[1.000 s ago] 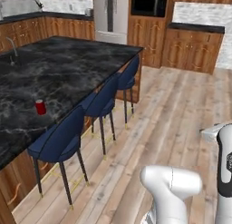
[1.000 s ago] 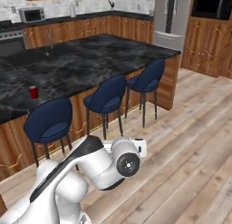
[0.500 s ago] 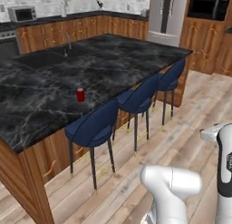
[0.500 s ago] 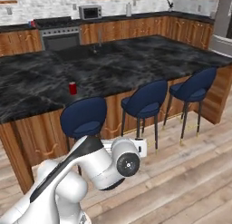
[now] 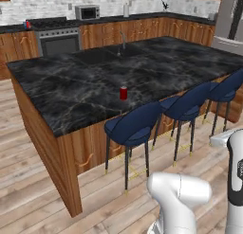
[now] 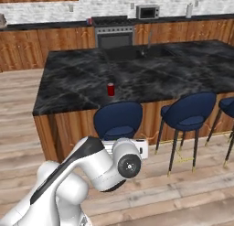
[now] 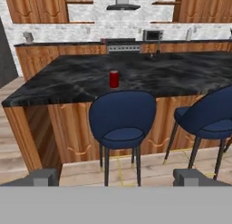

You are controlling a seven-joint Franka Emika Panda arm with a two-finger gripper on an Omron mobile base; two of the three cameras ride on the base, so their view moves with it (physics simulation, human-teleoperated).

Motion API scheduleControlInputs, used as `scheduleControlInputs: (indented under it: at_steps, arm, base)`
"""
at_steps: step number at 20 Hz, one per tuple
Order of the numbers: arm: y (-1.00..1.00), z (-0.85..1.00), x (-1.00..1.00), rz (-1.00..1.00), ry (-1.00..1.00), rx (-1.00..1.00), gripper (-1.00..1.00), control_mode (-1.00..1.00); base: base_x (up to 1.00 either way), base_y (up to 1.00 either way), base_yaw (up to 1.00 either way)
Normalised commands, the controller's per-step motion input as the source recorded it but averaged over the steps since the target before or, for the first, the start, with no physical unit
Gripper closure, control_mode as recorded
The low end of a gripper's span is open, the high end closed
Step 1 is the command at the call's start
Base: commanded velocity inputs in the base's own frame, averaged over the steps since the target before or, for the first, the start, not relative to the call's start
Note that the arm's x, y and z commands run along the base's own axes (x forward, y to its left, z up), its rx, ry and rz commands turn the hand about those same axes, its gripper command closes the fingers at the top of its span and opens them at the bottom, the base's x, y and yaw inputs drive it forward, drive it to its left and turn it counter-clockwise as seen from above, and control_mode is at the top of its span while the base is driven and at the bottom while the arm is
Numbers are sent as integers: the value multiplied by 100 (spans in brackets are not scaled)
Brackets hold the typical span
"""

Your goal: Four empty soda cans are scattered around the kitchen. Gather all the cans and cluster them next to the stove for recycling.

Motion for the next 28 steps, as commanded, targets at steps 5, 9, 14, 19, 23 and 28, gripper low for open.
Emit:
scheduleControlInputs:
  at_steps: [5,9,14,19,23,28]
  arm:
    - [0,0,0,0,0,0,-100,100]
    - [0,0,0,0,0,0,-100,100]
    - [0,0,0,0,0,0,-100,100]
    - [0,0,0,0,0,0,-100,100]
    - [0,0,0,0,0,0,-100,100]
    - [0,0,0,0,0,0,-100,100]
  base:
    - [3,-11,40]
    - [45,-73,5]
    - [53,-76,3]
    - [97,-37,1]
    - [96,-9,5]
    - [88,0,12]
